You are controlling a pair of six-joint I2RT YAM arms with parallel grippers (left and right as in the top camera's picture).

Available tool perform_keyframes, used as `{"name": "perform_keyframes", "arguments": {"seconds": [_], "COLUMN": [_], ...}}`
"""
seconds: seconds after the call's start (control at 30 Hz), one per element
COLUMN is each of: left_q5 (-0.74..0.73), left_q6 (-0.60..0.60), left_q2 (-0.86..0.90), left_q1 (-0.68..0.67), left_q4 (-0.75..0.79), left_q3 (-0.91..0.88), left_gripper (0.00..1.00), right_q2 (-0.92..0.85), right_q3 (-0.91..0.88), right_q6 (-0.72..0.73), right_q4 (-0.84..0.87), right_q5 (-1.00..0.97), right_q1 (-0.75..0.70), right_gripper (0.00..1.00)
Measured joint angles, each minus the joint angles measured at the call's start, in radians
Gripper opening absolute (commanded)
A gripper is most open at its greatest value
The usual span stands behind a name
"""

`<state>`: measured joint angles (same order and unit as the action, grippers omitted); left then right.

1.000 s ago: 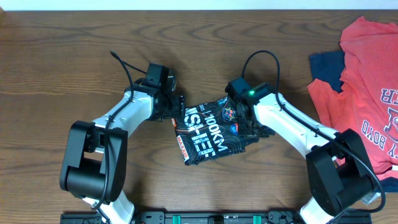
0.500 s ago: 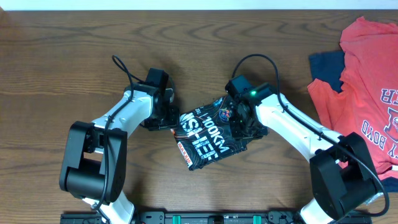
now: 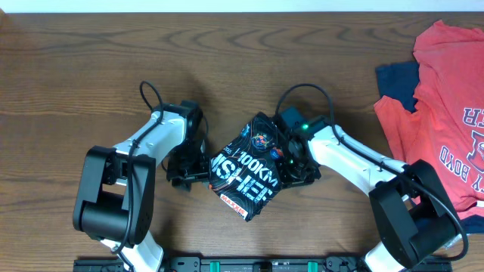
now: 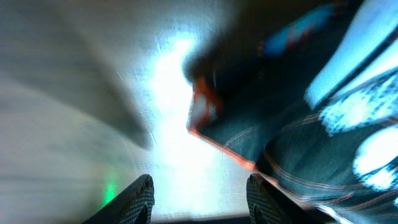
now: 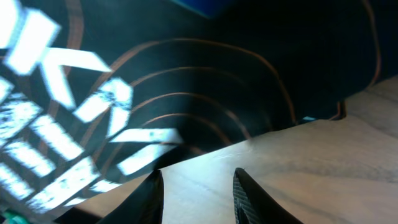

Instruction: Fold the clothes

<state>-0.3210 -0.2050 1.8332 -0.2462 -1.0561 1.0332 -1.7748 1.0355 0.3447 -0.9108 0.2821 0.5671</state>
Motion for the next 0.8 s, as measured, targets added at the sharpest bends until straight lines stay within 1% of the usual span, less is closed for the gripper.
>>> {"name": "perform_keyframes", "arguments": {"seconds": [0.2,0.33,0.5,0.57,0.6,0.63,0.73,0.8], "left_q5": [-0.058,-0.071,-0.074,-0.075,-0.076,-0.077,-0.080,-0.080], "left_q6": [0.000,0.000,0.000,0.000,0.000,0.003,0.001,0.002], "left_q2": [0.000,-0.003,-0.056,-0.081,-0.093,-0.105,-0.128,-0.130], "left_q1": [0.000,0.000,0.002,0.007,0.011,0.017,0.032,0.039], "left_q4": [-0.017,0.019,0.085,0.119,0.141,0.167,0.294,0.395], "left_q3": [-0.027,-0.027,-0.008,0.009,0.018,0.025,0.035,0.039], "left_gripper": [0.52,0.55,0.57,0.61,0.68,0.77,0.91,0.98], "right_q2": [0.000,0.000,0.000,0.002,0.002,0.002,0.003,0.008], "right_q3": [-0.024,-0.024,-0.025,-0.025,-0.025,-0.025,-0.025,-0.025], "right_q6": [0.022,0.029,0.029,0.028,0.027,0.026,0.026,0.032], "right_q4": [0.110,0.196,0.362,0.385,0.381,0.373,0.337,0.312], "right_q5": [-0.095,-0.195,-0.322,-0.338,-0.341,-0.343,-0.344,-0.343], "right_q1": [-0.001,-0.014,-0.060,-0.077,-0.086,-0.093,-0.110,-0.121], "right_gripper": [0.36,0.36,0.38,0.39,0.40,0.42,0.48,0.52]}}
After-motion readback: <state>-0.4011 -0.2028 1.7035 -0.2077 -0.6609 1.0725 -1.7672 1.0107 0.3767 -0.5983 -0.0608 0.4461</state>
